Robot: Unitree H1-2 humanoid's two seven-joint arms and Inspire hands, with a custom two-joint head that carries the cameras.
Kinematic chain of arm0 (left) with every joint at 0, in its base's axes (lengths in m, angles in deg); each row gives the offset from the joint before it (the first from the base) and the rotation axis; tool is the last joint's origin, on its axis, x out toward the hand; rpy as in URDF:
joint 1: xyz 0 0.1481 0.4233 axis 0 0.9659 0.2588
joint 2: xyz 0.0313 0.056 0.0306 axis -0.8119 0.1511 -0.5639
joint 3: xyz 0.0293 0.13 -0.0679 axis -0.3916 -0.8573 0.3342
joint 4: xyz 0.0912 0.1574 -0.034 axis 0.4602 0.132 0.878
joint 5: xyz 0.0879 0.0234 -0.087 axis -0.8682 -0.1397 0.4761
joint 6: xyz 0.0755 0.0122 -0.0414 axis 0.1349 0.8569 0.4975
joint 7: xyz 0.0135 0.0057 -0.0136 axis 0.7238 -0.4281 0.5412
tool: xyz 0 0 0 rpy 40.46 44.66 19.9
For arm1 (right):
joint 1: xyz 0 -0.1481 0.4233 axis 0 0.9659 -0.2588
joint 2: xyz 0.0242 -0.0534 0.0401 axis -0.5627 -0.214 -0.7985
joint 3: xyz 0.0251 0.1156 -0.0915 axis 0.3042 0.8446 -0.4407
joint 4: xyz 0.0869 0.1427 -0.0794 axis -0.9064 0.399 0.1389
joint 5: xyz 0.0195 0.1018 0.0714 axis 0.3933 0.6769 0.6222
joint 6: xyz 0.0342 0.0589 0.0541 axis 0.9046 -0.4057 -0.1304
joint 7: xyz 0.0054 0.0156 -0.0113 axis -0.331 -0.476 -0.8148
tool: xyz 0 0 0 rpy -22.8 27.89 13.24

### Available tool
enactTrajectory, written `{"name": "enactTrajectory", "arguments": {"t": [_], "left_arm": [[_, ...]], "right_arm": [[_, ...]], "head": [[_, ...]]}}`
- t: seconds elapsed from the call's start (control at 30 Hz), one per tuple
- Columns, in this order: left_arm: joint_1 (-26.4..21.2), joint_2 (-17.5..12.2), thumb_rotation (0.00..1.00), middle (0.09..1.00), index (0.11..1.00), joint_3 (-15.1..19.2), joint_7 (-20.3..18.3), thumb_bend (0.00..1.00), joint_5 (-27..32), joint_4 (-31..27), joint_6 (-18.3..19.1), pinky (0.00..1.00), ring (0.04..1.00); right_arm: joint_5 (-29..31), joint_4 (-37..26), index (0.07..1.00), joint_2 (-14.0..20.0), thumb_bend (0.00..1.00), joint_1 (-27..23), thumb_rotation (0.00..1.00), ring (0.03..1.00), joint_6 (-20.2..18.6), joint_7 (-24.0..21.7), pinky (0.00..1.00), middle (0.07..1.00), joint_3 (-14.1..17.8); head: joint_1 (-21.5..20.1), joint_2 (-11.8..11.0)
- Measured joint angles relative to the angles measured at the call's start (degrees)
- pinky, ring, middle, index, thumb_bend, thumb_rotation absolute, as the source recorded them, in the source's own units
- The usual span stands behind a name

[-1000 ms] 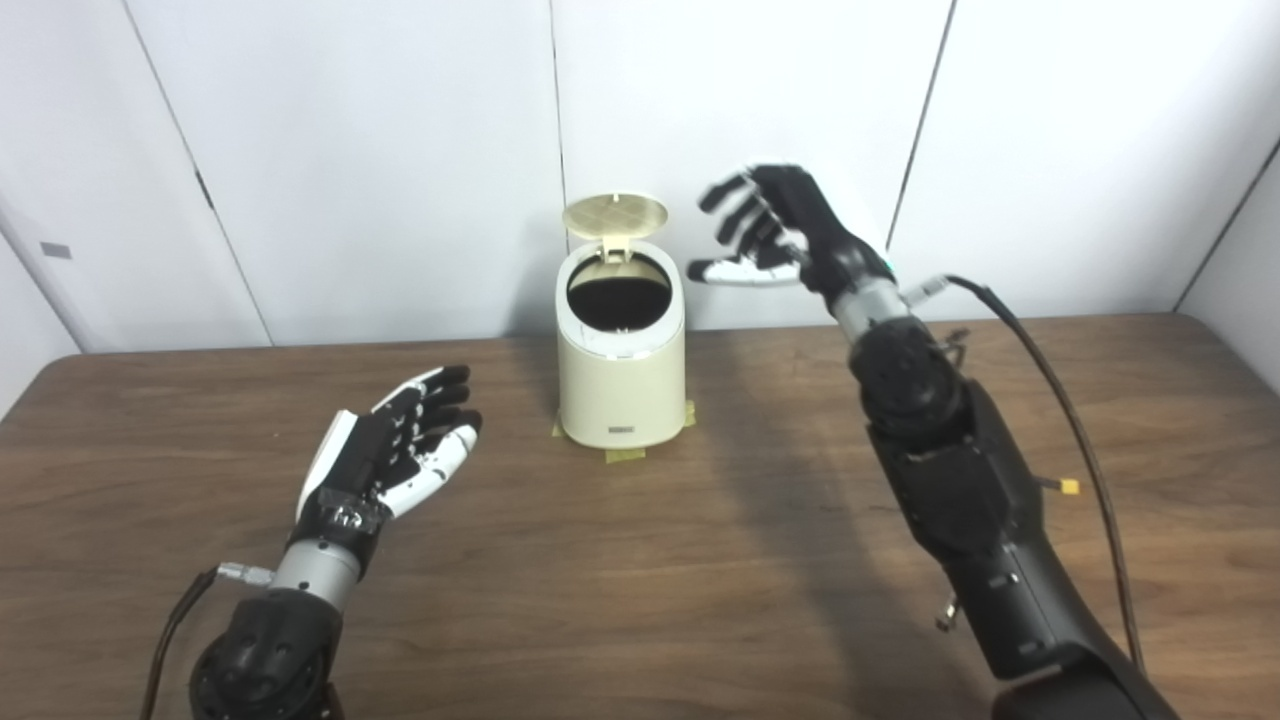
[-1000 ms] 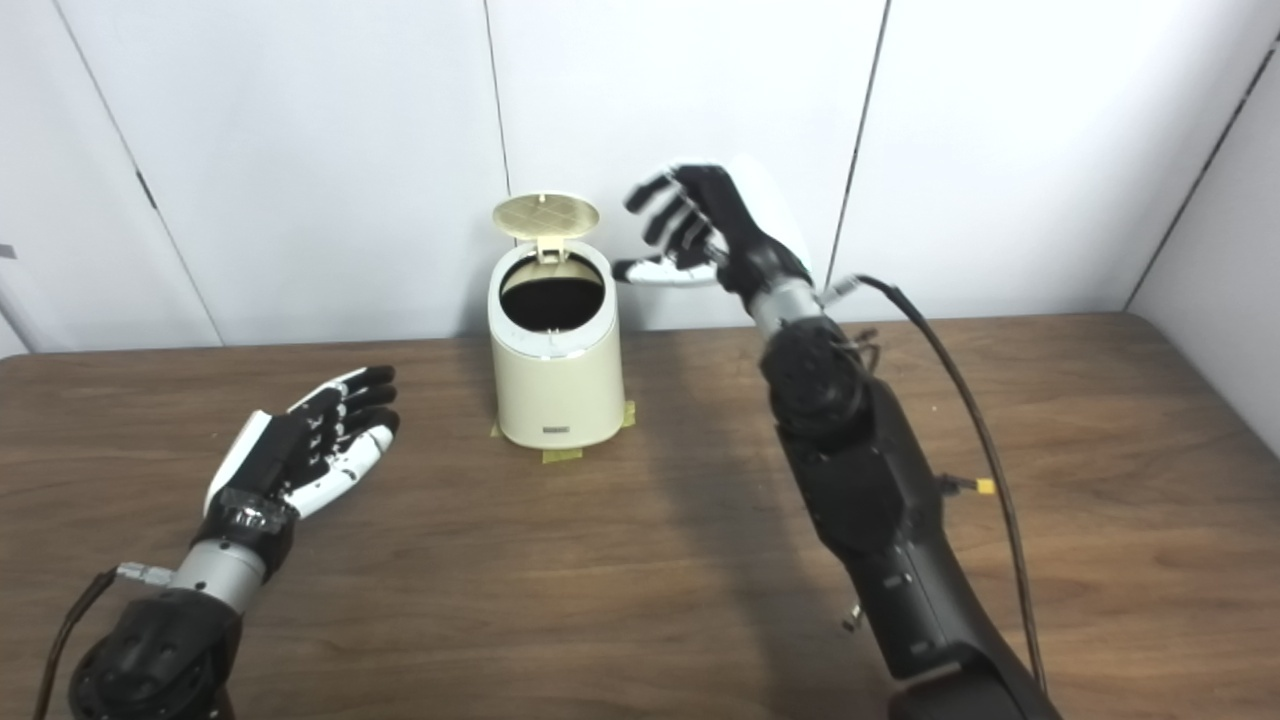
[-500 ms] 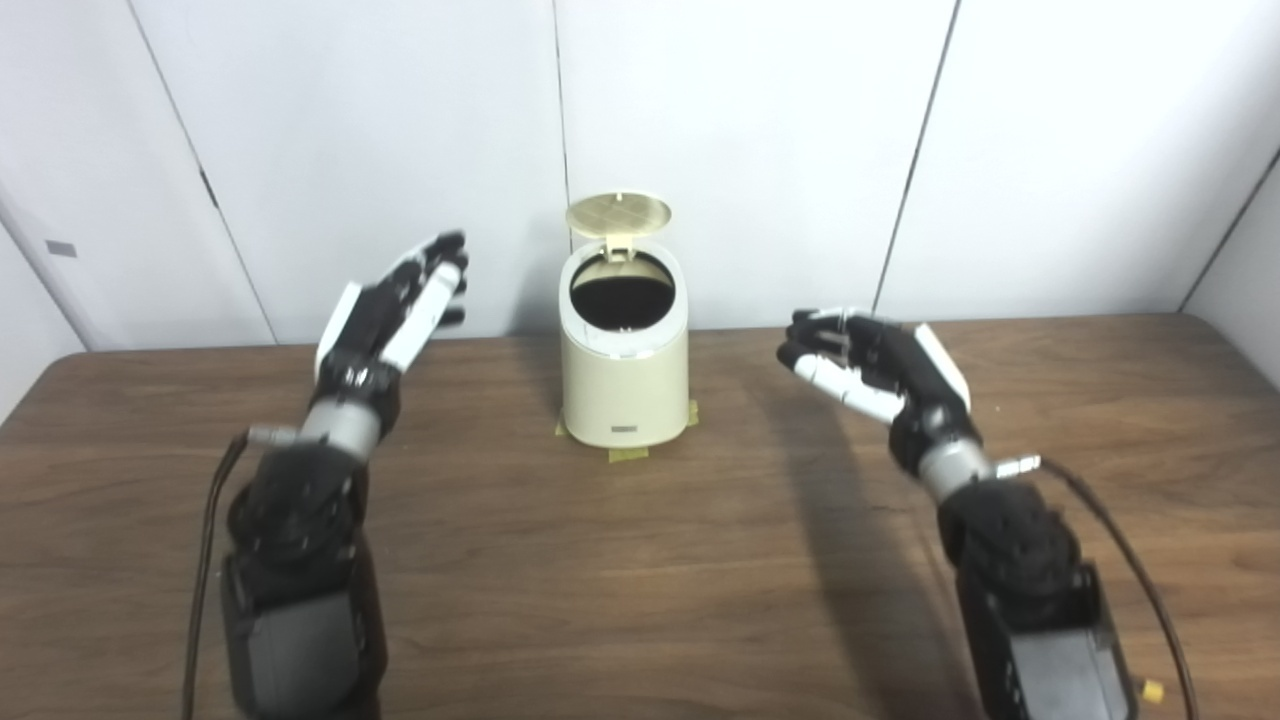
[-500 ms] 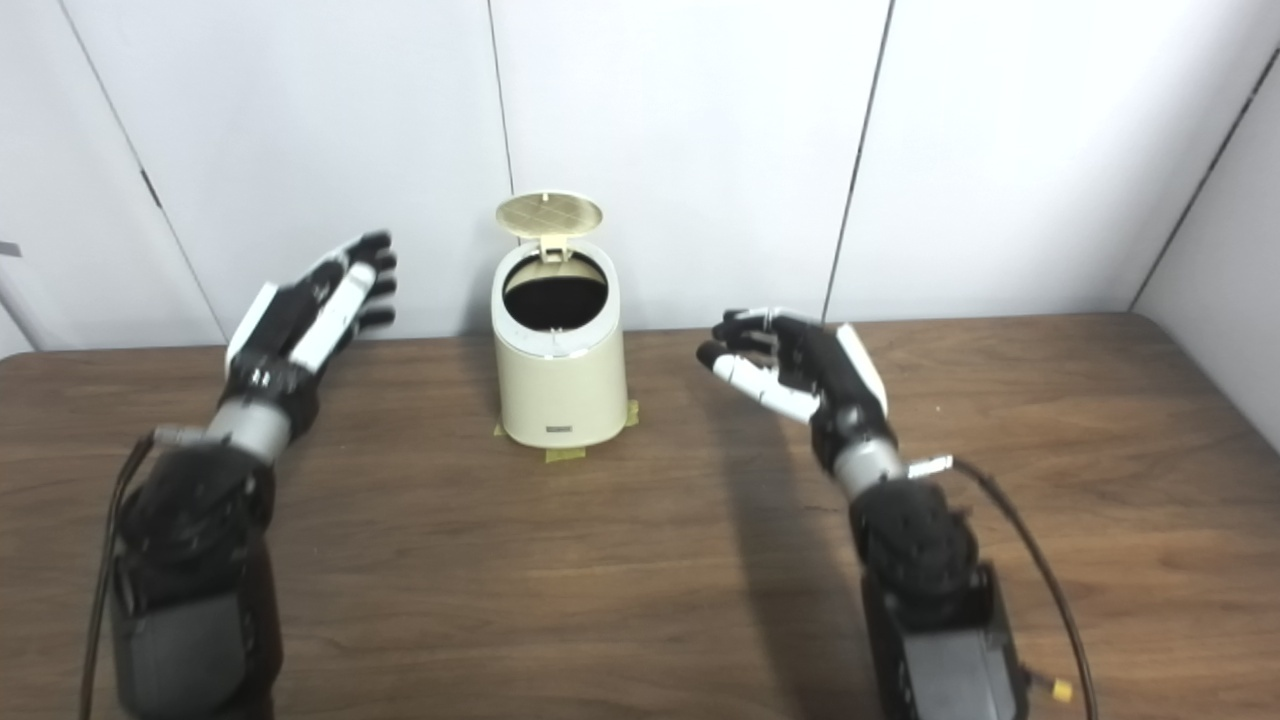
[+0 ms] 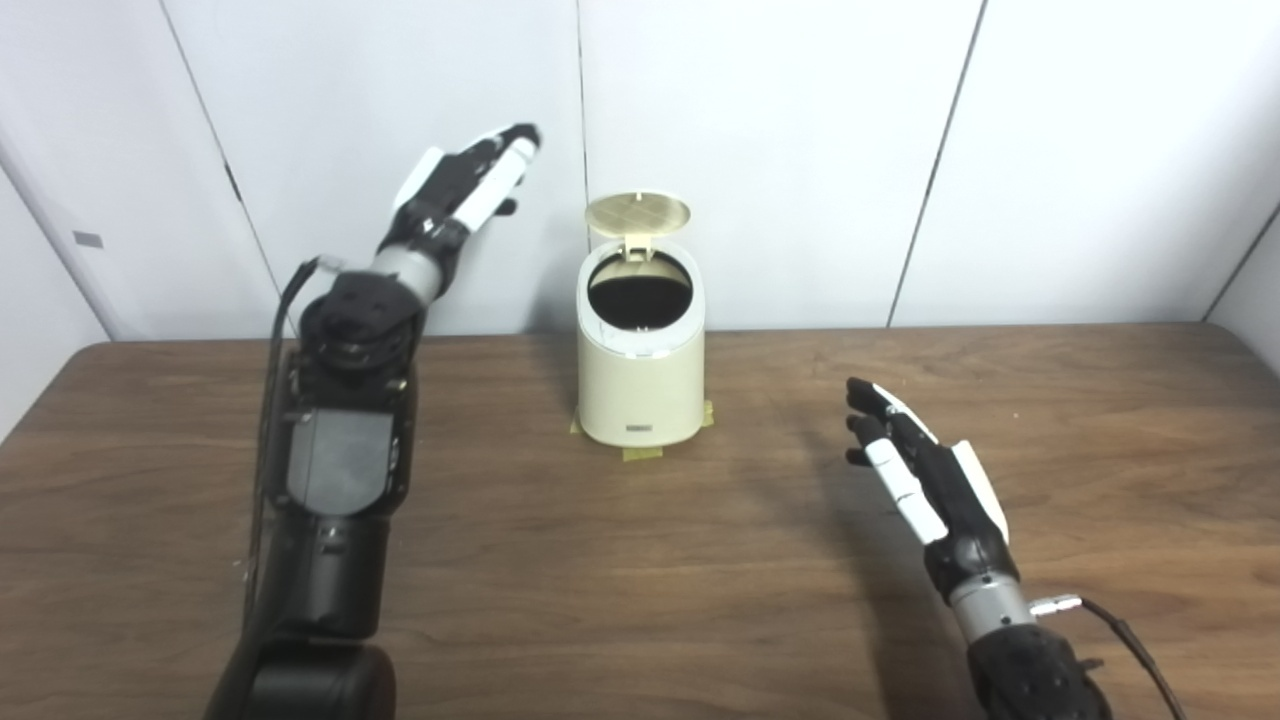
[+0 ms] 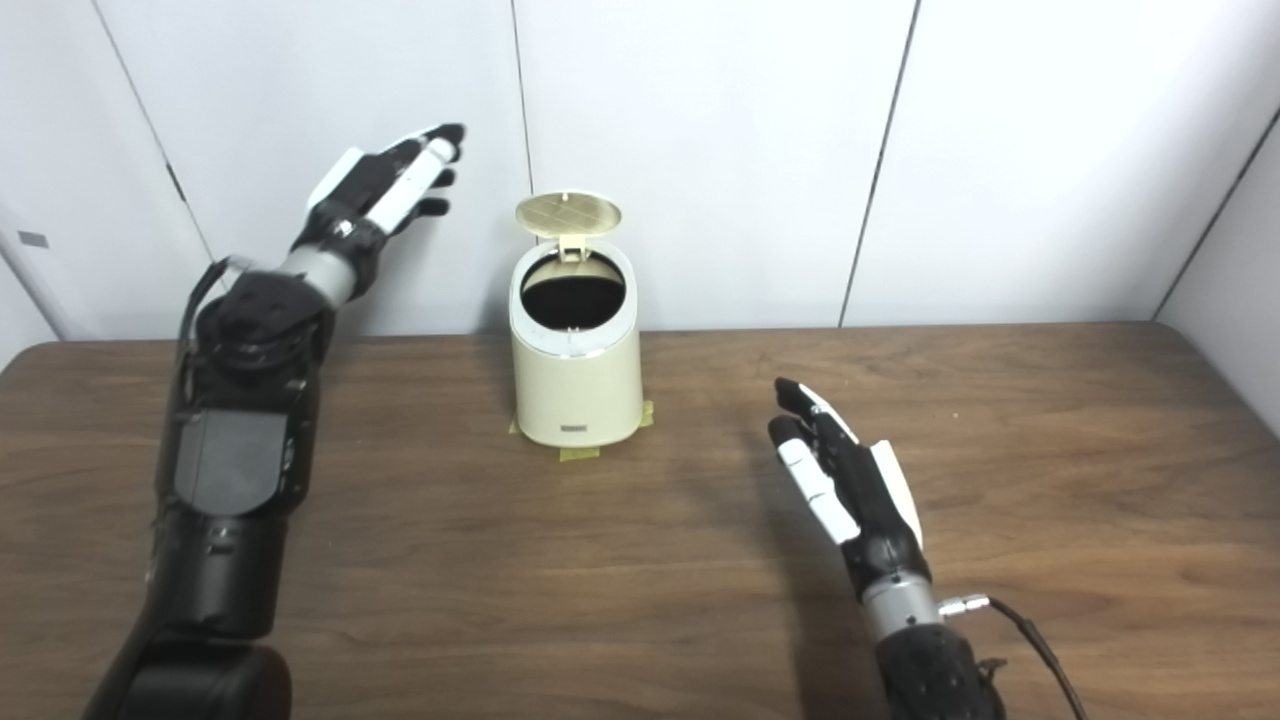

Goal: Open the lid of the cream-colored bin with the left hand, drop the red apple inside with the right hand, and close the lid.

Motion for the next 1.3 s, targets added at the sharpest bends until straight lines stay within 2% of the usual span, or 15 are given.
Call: {"name": "enactTrajectory", "arguments": {"t": [0.1, 0.2, 0.33, 0.4, 0.5, 0.6, 0.7, 0.83, 0.9, 0.93, 1.1, 1.3], "left_arm": [[0.01, -1.16, 0.73, 0.912, 0.886, -4.14, -0.06, 0.36, -0.44, 1.18, -0.54, 0.87, 0.912], [0.09, -2.06, 0.76, 0.93, 0.889, -6.71, -0.12, 0.36, -0.51, 1.45, -0.77, 0.91, 0.941], [-0.31, -2.69, 0.85, 0.956, 0.907, -9.23, -0.47, 0.38, -0.28, 2.93, -2.8, 0.96, 0.979], [-0.55, -2.72, 0.83, 0.954, 0.9, -10.37, -0.58, 0.4, -0.47, 3.68, -2.81, 0.99, 0.987], [-0.8, -2.74, 0.8, 0.95, 0.894, -13.28, -0.55, 0.39, -1.7, 3.68, -2.81, 0.95, 0.978], [-1.04, -3.97, 0.84, 0.888, 0.857, -17.6, -0.19, 0.35, -5.6, 3.29, -5.02, 0.83, 0.882], [-1.1, -5.7, 0.87, 0.861, 0.838, -20.51, -0.49, 0.37, -8.21, 2.46, -7.36, 0.78, 0.844], [-1.12, -6.98, 0.91, 0.846, 0.827, -22.53, -1.17, 0.4, -11.11, 0.74, -7.36, 0.75, 0.819], [-1.14, -7.82, 0.9, 0.839, 0.822, -24.02, -2.49, 0.43, -13.1, -0.81, -6.97, 0.74, 0.81], [-1.27, -8.24, 0.86, 0.834, 0.816, -24.74, -3.19, 0.44, -14.05, -1.25, -6.96, 0.73, 0.806], [-2.08, -10.66, 0.8, 0.831, 0.806, -27.93, -5.72, 0.49, -18.81, -3.1, -7.21, 0.75, 0.82], [-2.3, -12.97, 0.83, 0.837, 0.807, -30.91, -8.3, 0.5, -24.73, -5.06, -9.55, 0.85, 0.864]], "right_arm": [[0.23, -1.14, 0.913, -0.72, 0.39, 1.46, 1.0, 0.887, -0.05, -0.01, 0.8, 0.897, -0.24], [0.47, -1.27, 0.915, -1.41, 0.4, 2.85, 1.0, 0.893, -0.09, -0.01, 0.82, 0.894, -0.39], [0.66, -1.27, 0.914, -1.65, 0.38, 3.85, 1.0, 0.881, -0.15, 0.0, 0.81, 0.893, -0.38], [0.65, -1.28, 0.915, -1.81, 0.38, 3.85, 1.0, 0.88, -0.15, 0.12, 0.8, 0.892, -0.36], [0.53, -1.27, 0.914, -2.06, 0.39, 3.86, 1.0, 0.88, -0.16, 0.54, 0.79, 0.89, -0.39], [0.49, -1.26, 0.909, -2.41, 0.4, 3.86, 1.0, 0.872, -0.27, 0.9, 0.77, 0.88, -0.38], [0.46, -1.22, 0.909, -2.51, 0.41, 3.89, 1.0, 0.864, -0.34, 1.23, 0.75, 0.877, -0.38], [0.36, -1.07, 0.913, -2.51, 0.43, 3.88, 1.0, 0.856, -0.34, 1.31, 0.75, 0.875, -0.38], [0.7, -0.87, 0.916, -2.51, 0.44, 3.86, 1.0, 0.856, -0.35, 1.31, 0.75, 0.876, -0.34], [0.8, -0.73, 0.918, -2.5, 0.44, 3.85, 1.0, 0.854, -0.37, 1.31, 0.75, 0.875, -0.3], [0.92, 1.03, 0.92, -2.5, 0.44, 3.59, 1.0, 0.846, -0.37, 1.31, 0.73, 0.873, -0.32], [0.91, 1.24, 0.924, -2.51, 0.47, 3.41, 1.0, 0.846, -0.36, 1.34, 0.72, 0.874, -0.36]], "head": [[0.09, 0.09], [0.0, 0.09], [-0.09, 0.18], [-0.26, 0.26], [-0.17, 0.26], [-0.09, 0.26], [-0.09, 0.35], [0.09, 0.53], [0.27, 0.53], [0.44, 0.53], [0.62, 0.53], [0.53, 0.79]]}}
